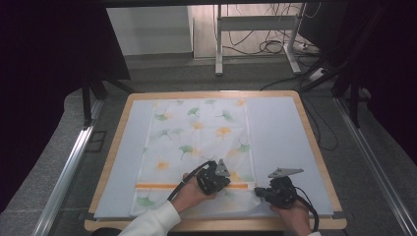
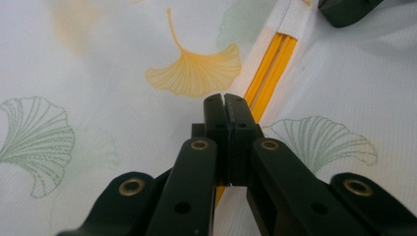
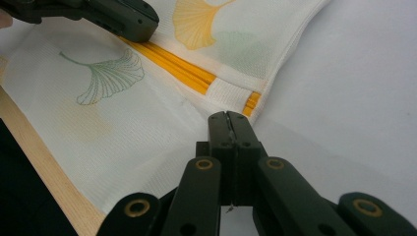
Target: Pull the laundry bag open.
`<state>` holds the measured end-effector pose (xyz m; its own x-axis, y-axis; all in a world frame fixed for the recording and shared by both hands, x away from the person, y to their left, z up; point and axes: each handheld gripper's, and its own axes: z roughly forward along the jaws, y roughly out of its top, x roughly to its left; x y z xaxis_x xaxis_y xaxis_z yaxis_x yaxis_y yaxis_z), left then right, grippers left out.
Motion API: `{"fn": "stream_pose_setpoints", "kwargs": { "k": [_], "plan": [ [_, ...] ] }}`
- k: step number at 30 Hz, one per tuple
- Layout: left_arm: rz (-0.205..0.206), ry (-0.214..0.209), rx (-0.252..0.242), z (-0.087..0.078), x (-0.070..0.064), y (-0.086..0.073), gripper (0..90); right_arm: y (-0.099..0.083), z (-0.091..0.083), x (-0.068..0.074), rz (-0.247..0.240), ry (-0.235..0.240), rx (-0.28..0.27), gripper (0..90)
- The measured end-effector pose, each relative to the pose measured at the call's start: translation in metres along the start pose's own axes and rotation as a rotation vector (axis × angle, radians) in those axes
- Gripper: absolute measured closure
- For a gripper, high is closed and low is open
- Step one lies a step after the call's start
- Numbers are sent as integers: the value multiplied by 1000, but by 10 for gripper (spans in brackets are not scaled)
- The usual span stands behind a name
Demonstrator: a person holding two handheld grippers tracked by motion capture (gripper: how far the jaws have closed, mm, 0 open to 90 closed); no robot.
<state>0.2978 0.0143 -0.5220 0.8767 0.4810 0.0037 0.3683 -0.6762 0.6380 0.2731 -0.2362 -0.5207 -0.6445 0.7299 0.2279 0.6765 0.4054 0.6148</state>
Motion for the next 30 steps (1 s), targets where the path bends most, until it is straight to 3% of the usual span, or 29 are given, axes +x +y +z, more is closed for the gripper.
{"fn": "stream_pose_setpoints", "kwargs": {
  "k": [30],
  "plan": [
    [-65, 22, 13, -16, 11, -20, 900, 0, 0, 1, -2, -7, -3, 896]
  ]
}}
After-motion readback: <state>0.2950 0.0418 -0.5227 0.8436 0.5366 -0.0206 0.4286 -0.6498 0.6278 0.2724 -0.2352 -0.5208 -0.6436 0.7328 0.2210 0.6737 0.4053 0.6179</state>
